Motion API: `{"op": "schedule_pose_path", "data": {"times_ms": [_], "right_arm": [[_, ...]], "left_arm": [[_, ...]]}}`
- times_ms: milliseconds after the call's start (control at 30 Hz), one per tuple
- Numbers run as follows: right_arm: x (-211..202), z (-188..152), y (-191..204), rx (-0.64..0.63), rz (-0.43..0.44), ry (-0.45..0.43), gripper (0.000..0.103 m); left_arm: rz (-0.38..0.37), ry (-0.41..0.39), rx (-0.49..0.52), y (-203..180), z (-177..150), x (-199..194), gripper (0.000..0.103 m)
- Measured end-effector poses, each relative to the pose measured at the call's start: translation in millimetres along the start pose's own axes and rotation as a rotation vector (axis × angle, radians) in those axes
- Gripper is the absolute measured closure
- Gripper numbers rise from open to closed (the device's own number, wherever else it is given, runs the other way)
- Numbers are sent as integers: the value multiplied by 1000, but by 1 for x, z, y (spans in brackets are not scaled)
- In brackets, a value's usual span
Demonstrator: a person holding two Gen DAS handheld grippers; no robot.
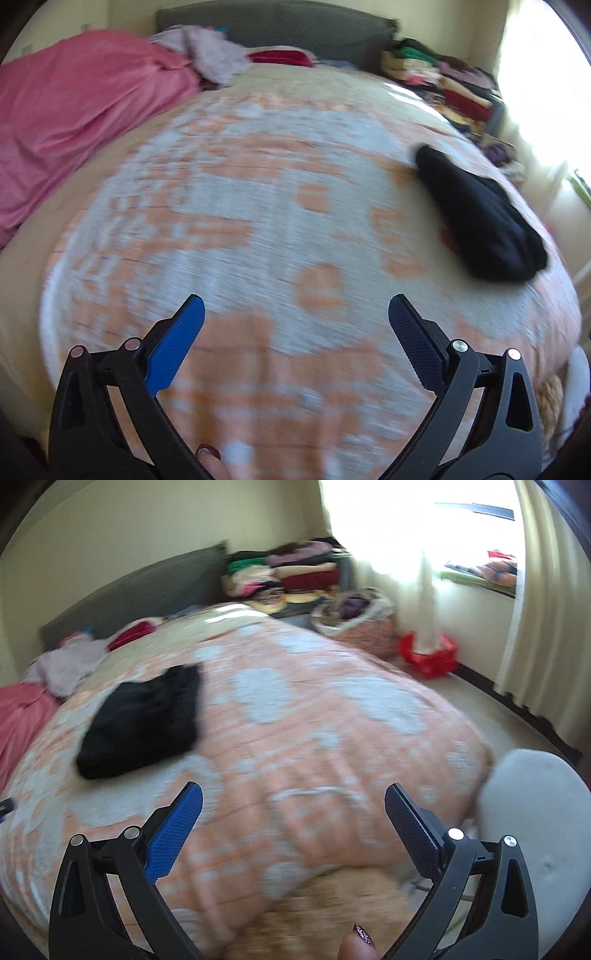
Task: Fold small clothes
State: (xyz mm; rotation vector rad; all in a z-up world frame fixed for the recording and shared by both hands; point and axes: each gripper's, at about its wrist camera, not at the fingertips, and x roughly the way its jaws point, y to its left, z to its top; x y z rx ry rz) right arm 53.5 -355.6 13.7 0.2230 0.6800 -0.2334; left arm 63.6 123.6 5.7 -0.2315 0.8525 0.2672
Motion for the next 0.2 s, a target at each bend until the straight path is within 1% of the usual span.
{"op": "schedule_pose_path", "data": {"times_ms": [33, 67, 100, 133, 167, 200], "right_arm": [[3, 3, -19, 37, -36, 3, 5], [8, 8, -56, 105, -111, 5, 5], [13, 11, -81, 148, -166, 10, 5], [17, 14, -104, 178, -217, 15, 5], [27, 17, -140, 226, -307, 38, 5], [34, 18, -169, 271, -378, 59, 5]], "left_arm": [[46, 4, -23, 18, 7, 5, 10], [103, 16, -46, 43, 17, 12, 10], [162, 29, -75, 71, 27, 20, 10], [203, 33, -101, 92, 35, 26, 10], [248, 43, -131, 119, 44, 33, 10], [295, 52, -161, 144, 52, 39, 10]]}}
